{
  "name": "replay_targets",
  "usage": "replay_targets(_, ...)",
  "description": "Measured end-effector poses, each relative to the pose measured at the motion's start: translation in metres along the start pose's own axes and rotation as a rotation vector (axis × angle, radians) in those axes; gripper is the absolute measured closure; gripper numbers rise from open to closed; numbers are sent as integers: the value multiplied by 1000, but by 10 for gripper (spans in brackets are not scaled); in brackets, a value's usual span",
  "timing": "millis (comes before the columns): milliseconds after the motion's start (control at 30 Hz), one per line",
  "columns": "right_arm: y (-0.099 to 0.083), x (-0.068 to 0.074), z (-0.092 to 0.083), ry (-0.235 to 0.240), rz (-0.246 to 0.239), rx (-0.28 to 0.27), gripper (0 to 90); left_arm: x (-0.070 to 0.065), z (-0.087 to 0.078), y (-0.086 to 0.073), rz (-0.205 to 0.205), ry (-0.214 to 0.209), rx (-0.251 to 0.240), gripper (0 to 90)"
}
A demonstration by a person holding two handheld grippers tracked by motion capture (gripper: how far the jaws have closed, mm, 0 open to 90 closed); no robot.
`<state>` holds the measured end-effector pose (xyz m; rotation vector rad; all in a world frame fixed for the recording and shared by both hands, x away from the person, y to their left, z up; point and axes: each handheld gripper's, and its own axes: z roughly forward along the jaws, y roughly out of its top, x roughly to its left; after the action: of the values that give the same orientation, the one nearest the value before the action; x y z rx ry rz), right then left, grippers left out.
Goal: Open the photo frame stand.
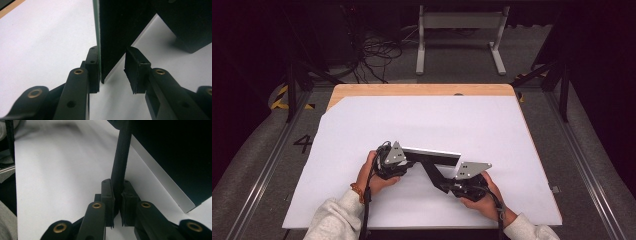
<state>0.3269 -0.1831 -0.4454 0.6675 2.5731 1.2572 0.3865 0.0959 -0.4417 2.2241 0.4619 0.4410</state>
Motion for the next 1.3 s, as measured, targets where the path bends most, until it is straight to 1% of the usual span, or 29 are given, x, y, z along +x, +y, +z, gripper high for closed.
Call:
replay_targets(67,0,0,0,-4,-9,0,832,0,-1,0,2,0,3,671)
replay_targets(233,-1,-1,-1,0,-4,-1,831,-1,-3,-2,2,-7,7,686)
replay_targets(433,-2,-3,-4,-6,-2,-2,788,-1,-4,-2,-1,-10,8,699)
replay_targets(467,-2,-4,-7,-14,-7,-8,752,-1,-5,-2,-3,-13,7,699)
replay_targets(500,-1,-5,-8,-17,-9,-10,735,-1,-5,-3,-6,-15,4,699)
replay_targets(567,-1,-6,-13,-22,-12,-19,715,0,-6,-3,-13,-15,3,697)
replay_targets(667,1,-9,-22,-35,-21,-35,694,0,-9,-3,-23,-10,-12,681)
replay_targets(733,1,-11,-28,-26,-12,-59,691,1,-12,-4,-22,-7,-18,683)
replay_targets(767,1,-12,-31,-25,-11,-60,685,1,-13,-4,-26,-5,-24,682)
replay_targets(833,2,-13,-37,-37,-22,-71,690,1,-15,-4,-23,-3,-27,683)
replay_targets(867,1,-14,-41,-51,-21,-77,700,1,-16,-4,-28,-4,-32,684)
replay_targets(933,1,-18,-45,-47,-3,-95,699,1,-19,-3,-23,-4,-38,687)
replay_targets(967,1,-20,-49,-75,4,-103,703,0,-20,-3,-22,-4,-45,688)
replay_targets(1033,2,-23,-53,-134,-5,-101,699,0,-23,-3,-23,-4,-58,691)
replay_targets(1067,3,-24,-54,-185,-18,-100,693,-1,-25,-2,-23,-4,-63,692)
replay_targets(1100,4,-25,-54,-222,-29,-96,687,-1,-26,-2,-22,-7,-68,692)
replay_targets(1133,5,-26,-55,-245,-38,-100,677,-1,-27,-2,-22,-7,-70,692)
replay_targets(1233,6,-30,-55,-253,-24,-107,673,-1,-28,-1,-28,-9,-84,695)
replay_targets(1267,7,-34,-53,-258,-14,-118,644,-1,-28,0,-20,-6,-85,695)
replay_targets(1300,7,-34,-53,-258,-14,-118,644,-1,-28,0,-24,-8,-87,695)
